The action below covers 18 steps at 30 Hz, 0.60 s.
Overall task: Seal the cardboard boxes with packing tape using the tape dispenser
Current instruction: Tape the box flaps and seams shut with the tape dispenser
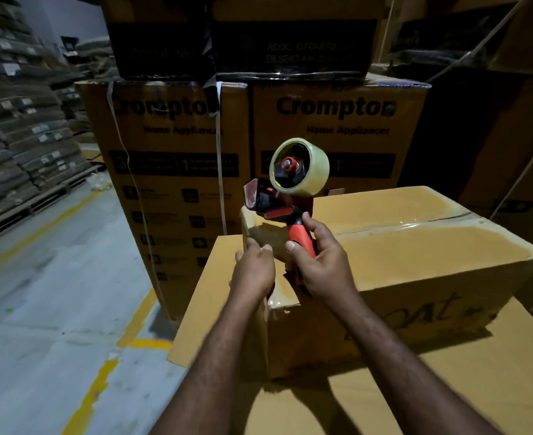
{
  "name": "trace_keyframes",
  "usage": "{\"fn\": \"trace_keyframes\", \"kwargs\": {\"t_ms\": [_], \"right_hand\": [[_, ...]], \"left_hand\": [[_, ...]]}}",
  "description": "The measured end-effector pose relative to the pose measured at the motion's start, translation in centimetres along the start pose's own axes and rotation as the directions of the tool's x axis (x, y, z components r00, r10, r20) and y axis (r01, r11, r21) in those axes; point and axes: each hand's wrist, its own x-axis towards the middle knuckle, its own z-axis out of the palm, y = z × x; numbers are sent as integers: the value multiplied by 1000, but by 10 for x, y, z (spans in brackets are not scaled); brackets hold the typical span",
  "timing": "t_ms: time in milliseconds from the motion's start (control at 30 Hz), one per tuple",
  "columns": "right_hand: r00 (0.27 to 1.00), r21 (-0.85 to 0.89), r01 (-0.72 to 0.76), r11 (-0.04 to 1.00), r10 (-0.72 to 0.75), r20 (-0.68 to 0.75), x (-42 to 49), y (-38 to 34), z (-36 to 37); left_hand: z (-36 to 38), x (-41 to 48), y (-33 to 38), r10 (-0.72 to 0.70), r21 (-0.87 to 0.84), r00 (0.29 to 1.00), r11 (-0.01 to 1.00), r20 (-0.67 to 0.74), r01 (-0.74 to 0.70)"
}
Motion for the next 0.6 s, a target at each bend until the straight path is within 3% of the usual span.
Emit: {"fn": "trace_keyframes", "kwargs": {"t_ms": [267, 400, 500, 600], "right_hand": [[997, 107, -71, 992, 70, 16, 4, 8, -1], [996, 140, -85, 987, 80, 41, 5, 12, -2], [992, 213, -119, 970, 109, 57, 5, 14, -6], [990, 271, -141, 952, 129, 61, 6, 14, -10]], "left_hand": [[-13, 85, 22, -70, 72, 997, 995, -9, 71], [-27, 96, 27, -64, -79, 998, 995, 17, 65], [-34, 104, 28, -105, 22, 988, 994, -109, 108], [-28, 108, 36, 33, -16, 997, 999, -73, -35]]}}
